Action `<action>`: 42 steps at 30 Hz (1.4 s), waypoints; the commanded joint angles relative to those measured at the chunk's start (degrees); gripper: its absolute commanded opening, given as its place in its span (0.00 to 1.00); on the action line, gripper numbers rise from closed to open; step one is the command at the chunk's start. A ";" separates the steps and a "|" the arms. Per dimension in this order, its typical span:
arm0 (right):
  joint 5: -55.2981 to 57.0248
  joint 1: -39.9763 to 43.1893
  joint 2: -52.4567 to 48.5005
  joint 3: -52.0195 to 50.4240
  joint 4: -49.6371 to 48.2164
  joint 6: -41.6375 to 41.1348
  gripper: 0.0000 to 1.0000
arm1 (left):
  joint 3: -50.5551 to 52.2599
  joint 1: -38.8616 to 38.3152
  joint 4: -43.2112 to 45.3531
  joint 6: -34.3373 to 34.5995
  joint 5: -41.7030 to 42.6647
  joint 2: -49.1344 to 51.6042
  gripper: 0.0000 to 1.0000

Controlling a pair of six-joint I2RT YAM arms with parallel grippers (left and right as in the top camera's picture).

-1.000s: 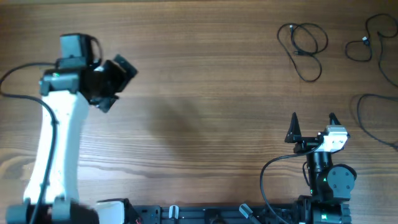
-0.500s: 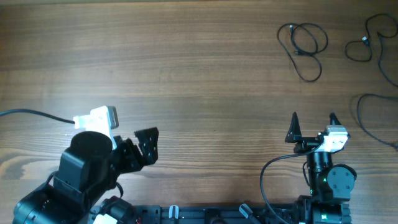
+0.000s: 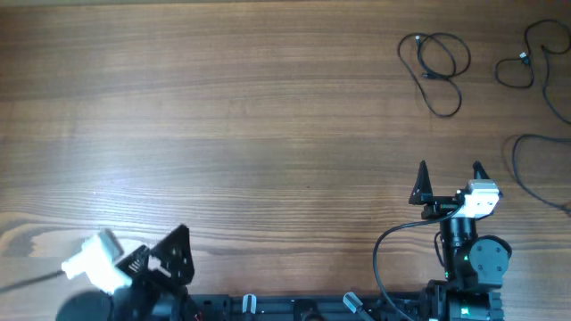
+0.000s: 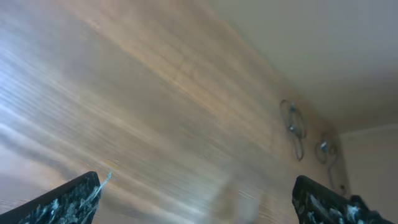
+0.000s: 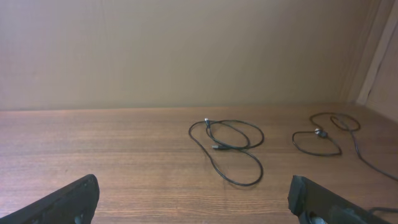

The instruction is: Untangle cables

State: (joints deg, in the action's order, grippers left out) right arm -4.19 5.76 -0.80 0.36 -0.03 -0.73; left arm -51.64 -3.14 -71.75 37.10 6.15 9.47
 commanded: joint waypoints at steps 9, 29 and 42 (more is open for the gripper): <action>0.74 -0.24 0.59 -0.07 -0.11 0.72 1.00 | 13.77 4.92 20.70 -17.40 3.67 -9.20 1.00; 0.72 -0.24 0.59 -0.07 -0.11 0.74 1.00 | 51.30 4.85 68.43 -17.42 4.48 -9.29 1.00; 0.74 -0.24 0.59 -0.07 -0.11 0.72 1.00 | 51.30 -1.49 67.95 -39.12 3.37 -9.29 1.00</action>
State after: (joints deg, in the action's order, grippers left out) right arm -4.19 5.76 -0.78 0.36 -0.01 -0.73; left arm -0.97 -4.25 -3.81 0.05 9.08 0.78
